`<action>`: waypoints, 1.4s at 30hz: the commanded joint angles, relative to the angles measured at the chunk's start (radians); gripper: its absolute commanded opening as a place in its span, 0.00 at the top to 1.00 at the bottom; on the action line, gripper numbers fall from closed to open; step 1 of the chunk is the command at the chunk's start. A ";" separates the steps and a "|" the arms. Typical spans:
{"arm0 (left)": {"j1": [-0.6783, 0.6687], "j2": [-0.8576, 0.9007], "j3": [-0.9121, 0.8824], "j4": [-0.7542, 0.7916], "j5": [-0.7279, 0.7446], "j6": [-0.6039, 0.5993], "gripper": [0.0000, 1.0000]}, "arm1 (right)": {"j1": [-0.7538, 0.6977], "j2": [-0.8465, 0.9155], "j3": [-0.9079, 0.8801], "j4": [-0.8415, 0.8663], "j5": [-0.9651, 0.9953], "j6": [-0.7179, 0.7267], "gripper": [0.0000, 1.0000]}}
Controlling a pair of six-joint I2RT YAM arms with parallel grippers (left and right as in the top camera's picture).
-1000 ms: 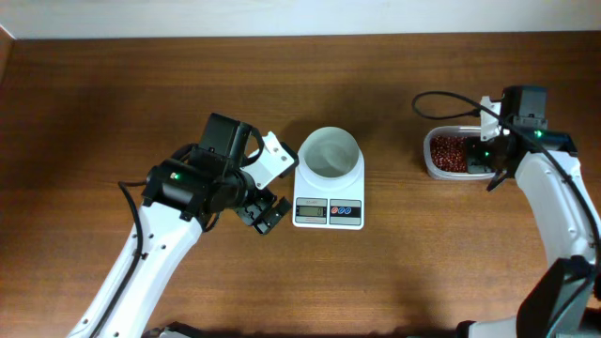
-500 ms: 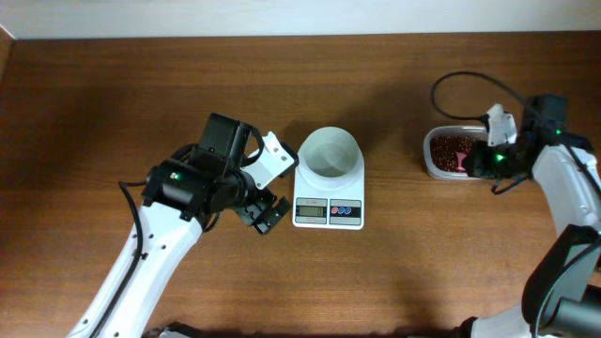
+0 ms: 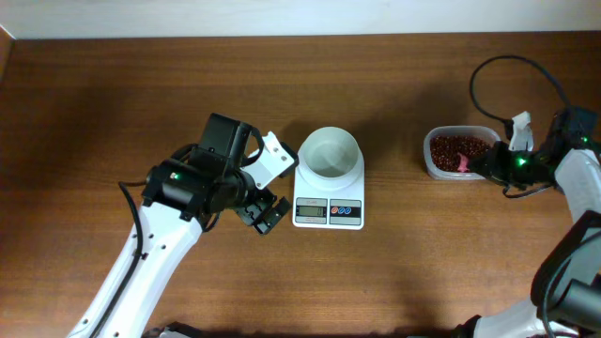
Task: Scoop and weigh 50g on scale
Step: 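Drag the pink scoop through the beans to fill it, right gripper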
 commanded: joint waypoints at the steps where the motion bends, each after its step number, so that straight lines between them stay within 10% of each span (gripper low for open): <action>1: -0.002 -0.019 -0.008 0.002 0.014 -0.009 0.01 | -0.002 0.046 -0.002 -0.003 -0.037 0.020 0.96; 42: -0.002 -0.019 -0.008 0.002 0.014 -0.009 0.01 | -0.224 0.050 -0.002 -0.032 -0.544 0.019 0.96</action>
